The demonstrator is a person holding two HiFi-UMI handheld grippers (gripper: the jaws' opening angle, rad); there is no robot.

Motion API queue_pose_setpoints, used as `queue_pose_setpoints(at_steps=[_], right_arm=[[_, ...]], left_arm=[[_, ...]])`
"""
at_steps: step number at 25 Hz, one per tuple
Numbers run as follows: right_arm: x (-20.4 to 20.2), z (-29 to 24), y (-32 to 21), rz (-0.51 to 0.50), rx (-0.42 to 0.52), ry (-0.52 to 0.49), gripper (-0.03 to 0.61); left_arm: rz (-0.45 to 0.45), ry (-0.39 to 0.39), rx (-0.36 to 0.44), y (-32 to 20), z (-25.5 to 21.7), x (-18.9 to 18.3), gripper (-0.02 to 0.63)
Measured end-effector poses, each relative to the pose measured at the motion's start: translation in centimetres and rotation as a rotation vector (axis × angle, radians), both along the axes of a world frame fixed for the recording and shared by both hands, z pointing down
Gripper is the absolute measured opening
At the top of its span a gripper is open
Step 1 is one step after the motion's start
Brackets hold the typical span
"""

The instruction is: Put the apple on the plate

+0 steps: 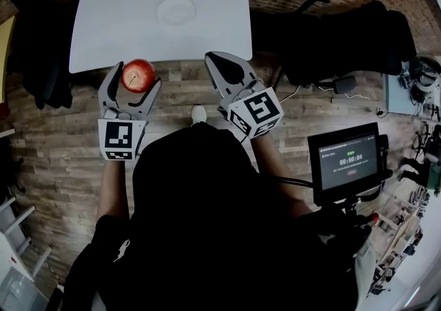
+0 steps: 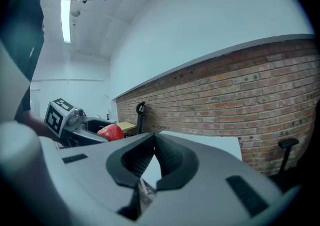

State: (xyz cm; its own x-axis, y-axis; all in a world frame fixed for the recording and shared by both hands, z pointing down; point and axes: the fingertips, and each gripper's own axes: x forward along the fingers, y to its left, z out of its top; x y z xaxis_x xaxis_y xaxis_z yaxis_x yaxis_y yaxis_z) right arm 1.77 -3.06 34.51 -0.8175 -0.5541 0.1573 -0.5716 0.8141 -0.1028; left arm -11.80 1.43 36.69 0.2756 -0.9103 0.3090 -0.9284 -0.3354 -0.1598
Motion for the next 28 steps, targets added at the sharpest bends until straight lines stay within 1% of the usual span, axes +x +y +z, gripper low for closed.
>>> queue_pose_setpoints(at_steps=[3,10,13,15,19,21,28], right_arm=[[1.9,0.4,-4.0,-0.003,-0.020,-0.007,0.003],[2.1,1.0,-3.5,-0.023,-0.045,-0.007,0.003],[4.5,3.1,-7.3,-0.031,-0.081,-0.007,0.003],[5.6,3.9,-9.2,-0.039,-0.086,-0.003,0.003],[5.0,3.9,-9.0,-0.067,-0.080,0.014,0.003],[4.7,3.7,-8.7,-0.074,-0.082,0.006,0.003],[4.1,4.0,-8.6,-0.080,-0.105,-0.005,0.003]], left_arm=[[-0.004,-0.006,-0.031,-3.8,0.5,1.9,0.400],[-0.023,-0.013,-0.056,-3.0,0.8,2.0,0.400],[-0.030,-0.021,-0.090,-6.5,2.5,4.3,0.400],[-0.036,-0.023,-0.100,-8.1,3.1,5.4,0.400],[-0.040,-0.021,-0.120,-7.4,3.2,5.3,0.400],[-0.034,-0.031,-0.130,-7.1,3.3,5.2,0.400],[-0.003,-0.072,-0.142,-8.8,3.4,4.9,0.400]])
